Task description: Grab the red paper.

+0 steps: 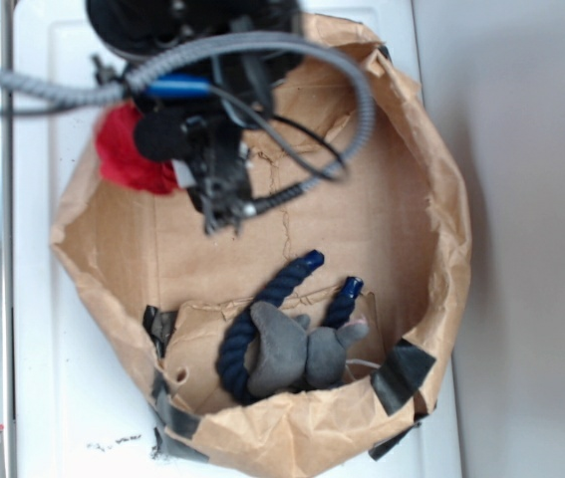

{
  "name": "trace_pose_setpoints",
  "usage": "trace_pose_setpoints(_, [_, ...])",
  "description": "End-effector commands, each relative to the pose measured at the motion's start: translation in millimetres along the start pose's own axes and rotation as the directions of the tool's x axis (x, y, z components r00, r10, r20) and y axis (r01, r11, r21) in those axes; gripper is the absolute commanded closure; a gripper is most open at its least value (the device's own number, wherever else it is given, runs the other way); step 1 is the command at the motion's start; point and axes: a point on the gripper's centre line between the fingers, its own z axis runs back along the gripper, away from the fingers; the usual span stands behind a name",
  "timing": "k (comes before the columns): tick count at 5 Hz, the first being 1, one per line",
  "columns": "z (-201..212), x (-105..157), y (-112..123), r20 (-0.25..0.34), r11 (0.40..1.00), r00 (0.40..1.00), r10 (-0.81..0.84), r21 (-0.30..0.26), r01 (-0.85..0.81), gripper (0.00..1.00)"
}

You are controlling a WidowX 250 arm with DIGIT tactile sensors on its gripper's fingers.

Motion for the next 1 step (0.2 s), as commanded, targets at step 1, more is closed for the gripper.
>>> trace_pose_setpoints(1, [68.7, 2.4, -15.7, 0.09, 0.999, 0.995, -0.036, 0.016, 0.035, 1.0])
